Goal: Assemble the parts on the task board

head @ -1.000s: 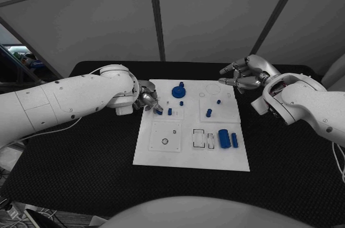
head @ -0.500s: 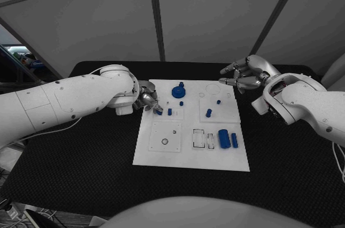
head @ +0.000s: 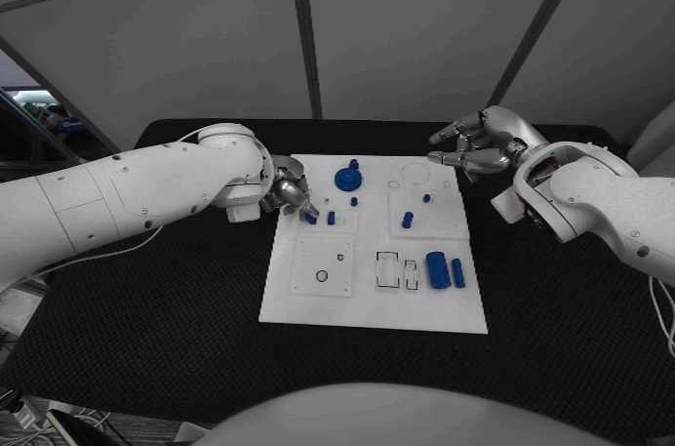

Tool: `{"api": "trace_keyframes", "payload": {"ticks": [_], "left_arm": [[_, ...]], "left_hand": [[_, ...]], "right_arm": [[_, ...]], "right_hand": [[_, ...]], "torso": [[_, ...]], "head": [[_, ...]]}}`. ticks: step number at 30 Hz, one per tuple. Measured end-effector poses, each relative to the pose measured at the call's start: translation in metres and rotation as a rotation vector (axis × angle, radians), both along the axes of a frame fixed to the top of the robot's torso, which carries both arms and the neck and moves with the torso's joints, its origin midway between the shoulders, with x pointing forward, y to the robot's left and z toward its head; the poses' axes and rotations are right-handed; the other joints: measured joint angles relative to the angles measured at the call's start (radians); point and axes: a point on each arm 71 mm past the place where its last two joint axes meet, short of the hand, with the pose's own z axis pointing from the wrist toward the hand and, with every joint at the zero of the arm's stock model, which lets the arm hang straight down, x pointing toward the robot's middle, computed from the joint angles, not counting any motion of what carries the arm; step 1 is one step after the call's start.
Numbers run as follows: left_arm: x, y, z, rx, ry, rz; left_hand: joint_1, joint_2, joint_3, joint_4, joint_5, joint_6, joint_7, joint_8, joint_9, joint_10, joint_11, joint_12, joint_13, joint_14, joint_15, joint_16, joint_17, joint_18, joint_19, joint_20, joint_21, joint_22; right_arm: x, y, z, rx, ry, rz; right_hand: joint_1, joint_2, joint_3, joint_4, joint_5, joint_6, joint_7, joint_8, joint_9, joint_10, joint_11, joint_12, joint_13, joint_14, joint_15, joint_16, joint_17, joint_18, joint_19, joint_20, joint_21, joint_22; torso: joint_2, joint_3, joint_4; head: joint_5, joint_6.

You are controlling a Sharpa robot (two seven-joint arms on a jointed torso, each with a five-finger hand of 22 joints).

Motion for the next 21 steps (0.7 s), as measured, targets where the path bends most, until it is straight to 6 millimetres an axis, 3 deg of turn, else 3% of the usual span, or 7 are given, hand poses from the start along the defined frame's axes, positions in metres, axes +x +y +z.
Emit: {"api": "trace_keyframes", "payload": {"ticks": [9, 13, 16, 21], "left_arm": [[0.0016, -0.0007, -0.0005, 0.002, 0.006, 0.005], [0.002, -0.0017, -0.001, 0.003, 0.004, 0.01], [0.002, -0.0023, -0.0023, 0.004, 0.004, 0.015], [0.0019, -0.0021, -0.0035, 0.006, 0.006, 0.021]], "left_hand": [[-0.034, 0.004, 0.012, -0.031, -0.001, 0.01, -0.009, 0.014, 0.013, 0.007, -0.007, 0.0, -0.001, 0.0, -0.007, 0.0, 0.0, 0.0, 0.004, -0.004, 0.008, 0.0], [-0.068, 0.005, 0.015, -0.058, -0.005, 0.02, -0.017, 0.019, 0.018, 0.024, -0.021, 0.007, 0.001, 0.0, -0.008, 0.0, 0.0, 0.0, 0.008, -0.008, 0.012, 0.0], [-0.076, 0.011, -0.039, -0.041, -0.005, 0.027, -0.023, 0.027, 0.024, 0.038, -0.034, 0.012, 0.007, 0.0, -0.015, 0.0, 0.0, 0.0, 0.009, -0.009, 0.013, 0.0], [-0.083, 0.012, -0.08, -0.028, -0.005, 0.032, -0.022, 0.025, 0.023, 0.042, -0.038, 0.019, 0.017, 0.0, -0.015, 0.0, 0.0, 0.0, 0.015, -0.01, 0.019, 0.0]], "right_arm": [[-0.0002, -0.0007, 0.0001, 0.0, 0.0, -0.001], [-0.0002, -0.001, 0.0001, -0.001, 0.0, -0.002], [-0.0002, -0.0011, 0.0, -0.001, 0.001, -0.001], [-0.0002, -0.0013, -0.0002, -0.002, 0.003, 0.0]], "right_hand": [[0.0, 0.0, 0.0, 0.0, 0.0, 0.0, 0.0, 0.0, 0.0, 0.0, 0.0, 0.0, 0.0, 0.0, 0.0, 0.0, 0.0, 0.0, 0.0, 0.0, 0.0, 0.0], [0.0, 0.0, 0.0, 0.0, 0.0, 0.0, 0.0, 0.0, 0.0, 0.0, 0.0, 0.0, 0.0, 0.0, 0.0, 0.0, 0.0, 0.0, 0.0, 0.0, 0.0, 0.0], [0.0, 0.0, 0.0, 0.0, 0.0, 0.0, 0.0, 0.0, -0.001, 0.0, 0.0, 0.0, -0.002, 0.0, 0.0, -0.005, 0.001, 0.016, 0.0, 0.0, -0.004, -0.004], [0.0, 0.0, 0.0, 0.0, 0.0, 0.0, 0.0, 0.0, -0.001, 0.0, 0.0, 0.0, -0.002, 0.0, 0.0, -0.005, 0.001, 0.016, 0.0, 0.0, -0.004, -0.004]], "torso": [[0.0, -0.0005, 0.0001], [0.0, -0.0009, 0.0002], [0.0, -0.001, 0.0008], [0.0, -0.001, 0.0008]], "head": [[-0.004, -0.003], [-0.004, -0.003], [-0.004, -0.003], [-0.004, -0.005]]}}
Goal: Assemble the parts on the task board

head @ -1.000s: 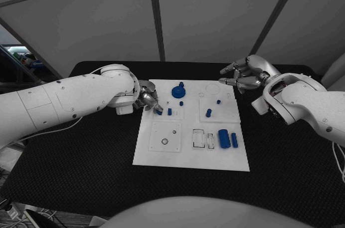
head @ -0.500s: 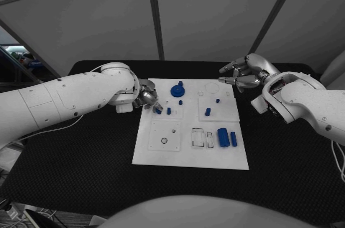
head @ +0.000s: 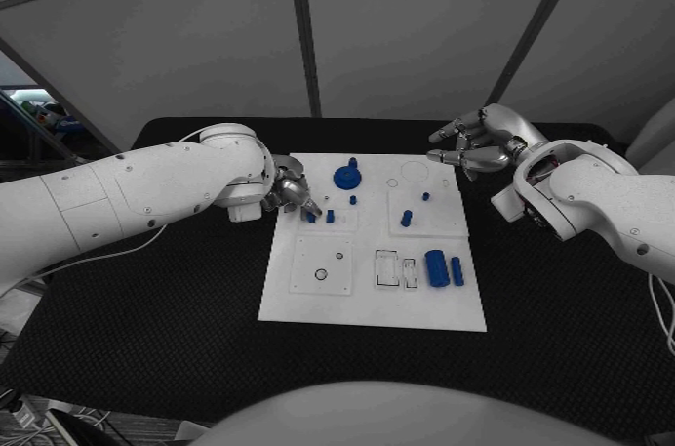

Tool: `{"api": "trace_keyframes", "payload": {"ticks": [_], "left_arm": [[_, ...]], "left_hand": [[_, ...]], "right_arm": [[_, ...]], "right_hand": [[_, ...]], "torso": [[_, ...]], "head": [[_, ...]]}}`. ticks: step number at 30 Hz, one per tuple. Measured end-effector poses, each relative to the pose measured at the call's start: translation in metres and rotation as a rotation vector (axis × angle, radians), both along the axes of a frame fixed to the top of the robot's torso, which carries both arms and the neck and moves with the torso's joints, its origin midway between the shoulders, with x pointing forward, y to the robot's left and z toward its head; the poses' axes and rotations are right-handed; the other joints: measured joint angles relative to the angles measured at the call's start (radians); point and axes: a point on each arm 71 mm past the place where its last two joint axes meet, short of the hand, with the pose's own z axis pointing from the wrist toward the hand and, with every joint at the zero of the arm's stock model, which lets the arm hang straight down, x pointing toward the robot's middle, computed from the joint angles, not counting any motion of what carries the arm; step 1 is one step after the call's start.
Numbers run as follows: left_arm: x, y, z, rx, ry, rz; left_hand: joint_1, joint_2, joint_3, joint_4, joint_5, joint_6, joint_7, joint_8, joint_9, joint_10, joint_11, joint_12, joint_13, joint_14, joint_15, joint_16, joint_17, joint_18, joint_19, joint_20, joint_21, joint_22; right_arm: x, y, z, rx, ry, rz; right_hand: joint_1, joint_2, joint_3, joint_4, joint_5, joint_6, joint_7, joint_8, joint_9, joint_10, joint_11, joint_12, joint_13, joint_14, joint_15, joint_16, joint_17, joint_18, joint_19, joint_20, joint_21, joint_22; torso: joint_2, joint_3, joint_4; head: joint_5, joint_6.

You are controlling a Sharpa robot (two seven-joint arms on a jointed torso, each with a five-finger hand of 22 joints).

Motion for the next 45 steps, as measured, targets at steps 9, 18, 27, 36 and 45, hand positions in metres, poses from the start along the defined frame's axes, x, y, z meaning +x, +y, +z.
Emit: {"api": "trace_keyframes", "payload": {"ticks": [9, 18, 27, 36, 45], "left_arm": [[0.001, 0.001, 0.0, 0.004, 0.003, 0.007], [0.002, 0.004, -0.001, 0.009, 0.006, 0.018], [0.001, 0.009, -0.004, 0.023, 0.013, 0.032], [0.001, 0.011, -0.003, 0.022, 0.003, 0.043], [0.002, 0.016, 0.001, -0.024, -0.036, 0.083]], "left_hand": [[-0.008, -0.002, -0.033, 0.008, 0.001, 0.003, -0.003, 0.0, 0.0, 0.005, 0.002, 0.007, 0.012, 0.0, 0.0, 0.0, 0.0, -0.068, 0.005, -0.002, 0.008, 0.0], [-0.029, 0.003, -0.079, 0.027, 0.001, 0.019, -0.005, 0.0, 0.0, 0.009, 0.005, 0.022, 0.026, 0.0, 0.0, 0.0, 0.0, -0.068, 0.012, -0.002, 0.019, 0.0], [-0.112, -0.017, -0.25, 0.102, -0.004, 0.028, -0.003, 0.0, 0.004, 0.012, 0.002, 0.035, 0.04, 0.004, -0.003, 0.0, 0.0, -0.069, 0.016, -0.006, 0.029, 0.0], [-0.103, 0.002, -0.36, 0.148, -0.004, 0.032, -0.007, 0.0, 0.007, 0.012, 0.002, 0.041, 0.046, 0.0, -0.007, 0.0, 0.0, -0.069, 0.019, -0.009, 0.029, 0.0], [-0.06, 0.044, -0.42, 0.157, -0.004, 0.012, 0.002, -0.014, 0.007, -0.012, 0.008, -0.001, -0.012, 0.0, -0.007, 0.0, 0.0, -0.069, 0.007, -0.002, -0.01, 0.0]], "right_arm": [[0.0, 0.0, 0.0, -0.001, 0.002, 0.0], [0.0, 0.0, 0.0, -0.001, 0.002, 0.001], [0.0, -0.001, 0.0, -0.002, 0.002, 0.0], [0.0, -0.001, 0.0, -0.002, 0.002, 0.0], [0.001, -0.001, 0.0, -0.002, 0.002, -0.001]], "right_hand": [[0.0, 0.0, 0.0, 0.0, 0.0, 0.0, 0.0, 0.0, 0.0, 0.0, 0.0, 0.0, -0.001, 0.0, 0.0, 0.0, 0.0, 0.0, -0.004, -0.004, 0.0, -0.003], [0.0, 0.0, 0.0, 0.0, 0.0, 0.0, 0.0, 0.0, 0.0, 0.0, 0.0, 0.0, -0.001, 0.0, 0.0, 0.0, 0.0, 0.0, -0.004, -0.004, 0.0, -0.003], [0.0, 0.0, 0.0, 0.0, 0.0, 0.0, 0.0, 0.0, 0.0, -0.004, -0.004, 0.0, -0.003, 0.0, 0.0, 0.0, 0.0, 0.0, -0.004, -0.004, 0.0, -0.005], [0.0, 0.0, 0.0, 0.0, 0.0, 0.0, 0.0, 0.0, 0.0, -0.004, -0.004, 0.0, -0.002, 0.0, 0.0, 0.0, 0.0, 0.0, -0.004, -0.004, 0.0, -0.005], [0.0, 0.0, 0.0, 0.0, 0.0, 0.0, 0.0, 0.0, 0.0, -0.004, -0.004, 0.0, -0.002, 0.0, 0.0, 0.0, 0.0, 0.0, -0.004, -0.004, 0.0, -0.005]], "torso": [[0.0, -0.0002, 0.0005], [0.0, -0.0004, 0.0006], [0.0, -0.0007, 0.0008], [0.0, -0.0009, 0.001], [0.0, -0.0008, 0.001]], "head": [[-0.001, -0.001], [-0.002, -0.001], [-0.002, -0.002], [-0.002, -0.002], [-0.002, -0.001]]}}
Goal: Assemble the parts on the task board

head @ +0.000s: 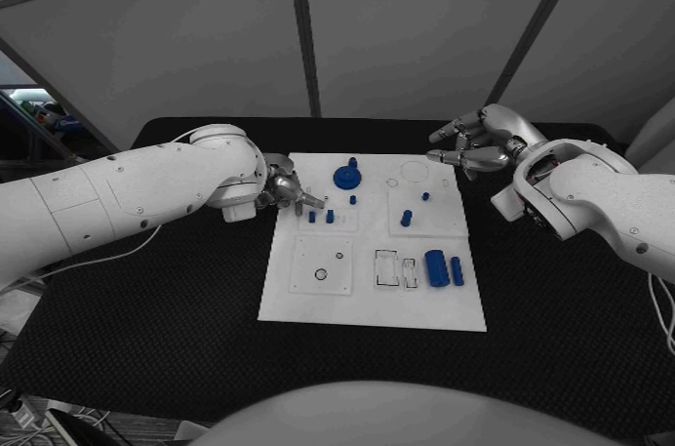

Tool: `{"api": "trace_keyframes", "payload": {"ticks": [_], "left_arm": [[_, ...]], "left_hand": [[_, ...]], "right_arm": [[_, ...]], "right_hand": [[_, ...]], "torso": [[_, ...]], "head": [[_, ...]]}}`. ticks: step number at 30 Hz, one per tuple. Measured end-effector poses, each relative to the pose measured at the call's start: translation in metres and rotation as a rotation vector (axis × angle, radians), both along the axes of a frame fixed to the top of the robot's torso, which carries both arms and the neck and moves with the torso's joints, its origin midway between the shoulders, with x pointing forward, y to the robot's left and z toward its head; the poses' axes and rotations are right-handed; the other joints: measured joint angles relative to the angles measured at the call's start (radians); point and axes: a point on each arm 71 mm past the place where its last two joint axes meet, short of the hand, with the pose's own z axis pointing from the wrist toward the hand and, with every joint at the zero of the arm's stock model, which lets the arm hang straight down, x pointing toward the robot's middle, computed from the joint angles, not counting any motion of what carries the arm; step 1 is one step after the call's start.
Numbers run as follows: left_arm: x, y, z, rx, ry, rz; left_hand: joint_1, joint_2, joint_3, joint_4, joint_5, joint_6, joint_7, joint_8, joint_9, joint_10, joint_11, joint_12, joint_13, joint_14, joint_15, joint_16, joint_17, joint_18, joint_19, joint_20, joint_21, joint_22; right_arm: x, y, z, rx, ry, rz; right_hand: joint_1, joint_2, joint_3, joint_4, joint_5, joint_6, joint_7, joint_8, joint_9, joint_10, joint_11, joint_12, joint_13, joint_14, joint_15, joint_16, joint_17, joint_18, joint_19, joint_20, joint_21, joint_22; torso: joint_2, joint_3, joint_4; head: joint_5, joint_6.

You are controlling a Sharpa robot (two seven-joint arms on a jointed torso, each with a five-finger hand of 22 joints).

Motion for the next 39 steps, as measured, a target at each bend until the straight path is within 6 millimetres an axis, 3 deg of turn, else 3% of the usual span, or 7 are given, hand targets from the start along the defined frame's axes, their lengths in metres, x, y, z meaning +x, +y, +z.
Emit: {"api": "trace_keyframes", "payload": {"ticks": [4, 6, 11, 12, 14, 20, 39], "left_arm": [[0.001, 0.003, 0.004, -0.05, -0.031, 0.027], [0.001, 0.003, 0.006, -0.074, -0.046, 0.037], [0.002, 0.001, 0.011, -0.153, -0.105, 0.042], [0.002, 0.0, 0.013, -0.172, -0.122, 0.036], [0.004, -0.005, 0.016, -0.213, -0.16, 0.019], [0.005, -0.028, 0.024, -0.333, -0.326, -0.097], [0.005, -0.069, 0.013, -0.204, -0.608, -0.405]], "left_hand": [[0.043, 0.0, -0.031, -0.003, 0.001, -0.033, 0.015, -0.018, -0.005, -0.05, 0.012, -0.068, -0.092, 0.0, 0.0, 0.0, 0.0, 0.001, -0.027, 0.006, -0.049, 0.0], [0.067, 0.001, -0.044, -0.009, 0.005, -0.062, 0.026, -0.036, -0.014, -0.079, 0.022, -0.1, -0.134, 0.001, 0.012, -0.004, -0.003, 0.063, -0.045, 0.013, -0.082, -0.004], [0.178, 0.01, -0.048, -0.051, 0.005, -0.134, 0.069, -0.08, -0.049, -0.17, 0.06, -0.139, -0.167, -0.001, 0.045, -0.041, -0.057, 0.062, -0.159, 0.037, -0.278, -0.139], [0.213, 0.012, -0.04, -0.065, 0.005, -0.162, 0.085, -0.101, -0.068, -0.218, 0.077, -0.165, -0.182, -0.043, 0.062, -0.119, -0.158, 0.063, -0.233, 0.048, -0.394, -0.222], [0.287, 0.017, -0.013, -0.094, 0.005, -0.199, 0.113, -0.145, -0.109, -0.317, 0.104, -0.227, -0.219, -0.203, 0.091, -0.331, -0.41, 0.125, -0.355, 0.07, -0.57, -0.335], [0.417, -0.013, 0.076, -0.16, 0.005, -0.192, 0.139, -0.243, -0.236, -0.405, 0.141, -0.352, -0.339, -0.344, 0.126, -0.469, -0.601, 0.125, -0.414, 0.108, -0.699, -0.418], [0.418, -0.078, 0.15, -0.205, 0.005, -0.134, 0.121, -0.308, -0.358, -0.414, 0.15, -0.423, -0.466, -0.298, 0.128, -0.362, -0.611, 0.125, -0.365, 0.12, -0.709, -0.42]], "right_arm": [[0.0, 0.0, 0.0, 0.0, 0.0, -0.001], [0.0, -0.001, 0.0, 0.0, 0.0, -0.001], [0.0, -0.001, 0.0, -0.001, 0.0, -0.003], [0.001, -0.001, 0.0, -0.001, 0.0, -0.003], [0.001, -0.002, 0.0, -0.002, 0.0, -0.004], [0.002, -0.002, -0.001, -0.002, 0.0, -0.006], [0.002, 0.0, -0.001, -0.001, -0.001, -0.003]], "right_hand": [[0.0, 0.0, 0.0, 0.0, 0.0, 0.0, 0.0, 0.0, 0.0, 0.0, 0.0, 0.0, 0.0, 0.0, 0.0, 0.0, 0.0, 0.0, 0.0, 0.0, 0.0, 0.0], [0.0, 0.0, 0.0, 0.0, 0.0, 0.0, 0.0, 0.0, 0.0, 0.0, 0.0, 0.0, 0.0, 0.0, 0.0, 0.0, 0.0, 0.0, 0.0, 0.0, 0.0, 0.0], [0.0, 0.0, 0.0, 0.0, 0.0, 0.0, 0.0, 0.0, 0.0, 0.0, 0.0, 0.0, 0.0, 0.0, 0.0, 0.0, 0.0, 0.0, 0.0, 0.0, 0.0, 0.0], [0.0, 0.0, 0.0, 0.0, 0.0, 0.0, 0.0, 0.0, 0.0, 0.0, 0.0, 0.0, 0.0, 0.0, 0.0, 0.0, 0.0, 0.0, 0.0, 0.0, 0.0, 0.0], [0.0, 0.0, 0.0, 0.0, 0.0, 0.0, 0.0, 0.0, 0.0, 0.0, 0.0, 0.0, 0.0, 0.0, 0.0, 0.0, 0.0, 0.0, 0.0, 0.0, 0.0, 0.0], [0.0, 0.0, 0.003, 0.003, 0.0, 0.0, 0.0, 0.0, 0.0, 0.0, 0.0, 0.0, 0.0, 0.0, 0.0, 0.0, 0.0, 0.0, 0.0, 0.0, 0.0, -0.001], [0.0, 0.0, 0.003, 0.003, 0.005, 0.0, 0.0, 0.0, -0.001, 0.0, 0.0, 0.0, 0.0, 0.0, 0.0, 0.0, 0.0, 0.0, 0.0, 0.0, -0.004, -0.003]], "torso": [[0.0, 0.0001, 0.0], [0.0, 0.0002, 0.0], [0.0, 0.0006, 0.0], [0.0, 0.0006, 0.0], [0.0, 0.0007, 0.0], [0.0, 0.0012, 0.0], [0.001, 0.0012, -0.0019]], "head": [[-0.002, 0.002], [-0.003, 0.003], [-0.006, 0.003], [-0.006, 0.003], [-0.009, 0.006], [-0.013, 0.013], [-0.029, 0.032]]}}
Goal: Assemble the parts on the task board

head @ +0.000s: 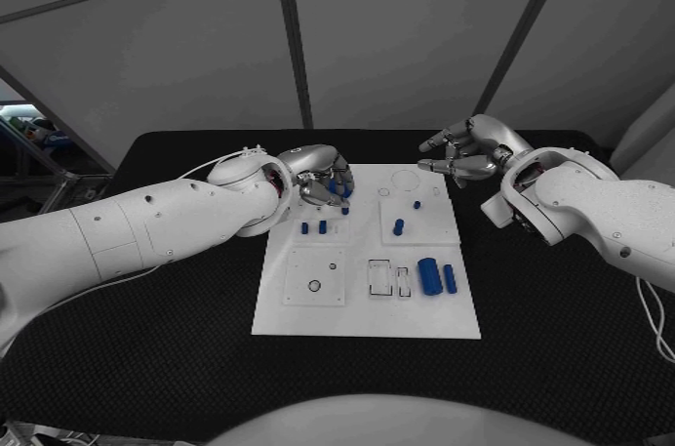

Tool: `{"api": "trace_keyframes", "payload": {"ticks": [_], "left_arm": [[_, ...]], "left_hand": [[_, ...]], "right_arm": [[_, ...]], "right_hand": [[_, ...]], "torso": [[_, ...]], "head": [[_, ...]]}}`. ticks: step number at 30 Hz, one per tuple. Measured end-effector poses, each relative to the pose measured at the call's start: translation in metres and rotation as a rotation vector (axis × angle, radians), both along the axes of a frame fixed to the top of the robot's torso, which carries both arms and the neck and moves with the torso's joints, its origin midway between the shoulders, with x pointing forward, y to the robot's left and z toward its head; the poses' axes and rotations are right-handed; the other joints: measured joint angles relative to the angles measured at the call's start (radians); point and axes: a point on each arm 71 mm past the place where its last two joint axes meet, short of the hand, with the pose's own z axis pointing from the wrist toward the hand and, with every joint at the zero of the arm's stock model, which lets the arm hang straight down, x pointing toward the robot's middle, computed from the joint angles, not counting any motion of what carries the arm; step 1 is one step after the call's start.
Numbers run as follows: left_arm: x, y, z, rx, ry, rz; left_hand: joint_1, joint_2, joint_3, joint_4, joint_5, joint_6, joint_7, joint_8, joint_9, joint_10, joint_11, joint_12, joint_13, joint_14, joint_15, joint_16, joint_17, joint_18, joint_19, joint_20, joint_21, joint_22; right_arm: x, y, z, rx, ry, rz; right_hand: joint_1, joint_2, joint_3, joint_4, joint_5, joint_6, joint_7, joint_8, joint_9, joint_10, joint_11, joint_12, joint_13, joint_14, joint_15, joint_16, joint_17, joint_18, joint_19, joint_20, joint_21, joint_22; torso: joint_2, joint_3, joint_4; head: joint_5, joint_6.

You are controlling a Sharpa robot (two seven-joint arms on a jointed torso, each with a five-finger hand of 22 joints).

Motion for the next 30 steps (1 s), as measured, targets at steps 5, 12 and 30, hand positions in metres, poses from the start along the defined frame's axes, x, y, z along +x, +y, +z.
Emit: {"api": "trace_keyframes", "payload": {"ticks": [5, 12, 30], "left_arm": [[0.002, -0.002, -0.001, 0.042, -0.03, -0.014], [0.003, -0.008, -0.003, 0.091, -0.041, -0.032], [0.008, -0.015, -0.012, 0.166, -0.013, -0.04]], "left_hand": [[0.0, 0.0, 0.011, -0.003, 0.0, 0.03, -0.008, -0.004, -0.018, 0.0, 0.0, 0.0, -0.015, 0.035, -0.003, 0.072, 0.059, 0.0, 0.014, -0.003, 0.016, 0.013], [-0.005, -0.005, 0.016, -0.008, 0.0, 0.057, -0.014, -0.008, -0.036, 0.004, -0.004, 0.0, -0.034, 0.063, -0.003, 0.138, 0.113, 0.0, 0.025, -0.004, 0.031, 0.03], [-0.009, -0.009, 0.044, -0.019, 0.0, 0.072, -0.006, -0.031, -0.072, 0.031, -0.009, -0.004, -0.065, 0.143, -0.012, 0.26, 0.232, 0.0, 0.08, -0.013, 0.131, 0.109]], "right_arm": [[0.0, 0.0, 0.0, 0.0, 0.0, 0.0], [0.0, 0.0, 0.0, 0.0, 0.0, 0.001], [0.0, 0.003, 0.0, 0.002, -0.001, 0.006]], "right_hand": [[0.0, 0.0, 0.0, 0.0, 0.0, 0.0, 0.0, 0.0, 0.0, 0.0, 0.0, 0.0, 0.0, 0.0, 0.0, 0.0, 0.0, 0.0, 0.0, 0.0, 0.0, 0.0], [0.0, 0.0, 0.0, 0.0, 0.0, 0.0, 0.0, 0.0, 0.0, 0.0, 0.0, 0.0, 0.0, 0.0, 0.0, 0.0, 0.0, 0.0, 0.0, 0.0, 0.0, 0.0], [0.0, 0.0, 0.0, 0.0, 0.0, 0.0, 0.0, 0.0, 0.0, 0.0, 0.0, 0.0, 0.0, 0.0, 0.0, 0.0, 0.0, 0.0, 0.0, 0.0, 0.0, 0.0]], "torso": [[0.0, -0.0001, -0.0002], [0.0, -0.0005, 0.0009], [0.0, -0.001, 0.0013]], "head": [[-0.002, 0.001], [-0.004, -0.002], [-0.001, -0.005]]}}
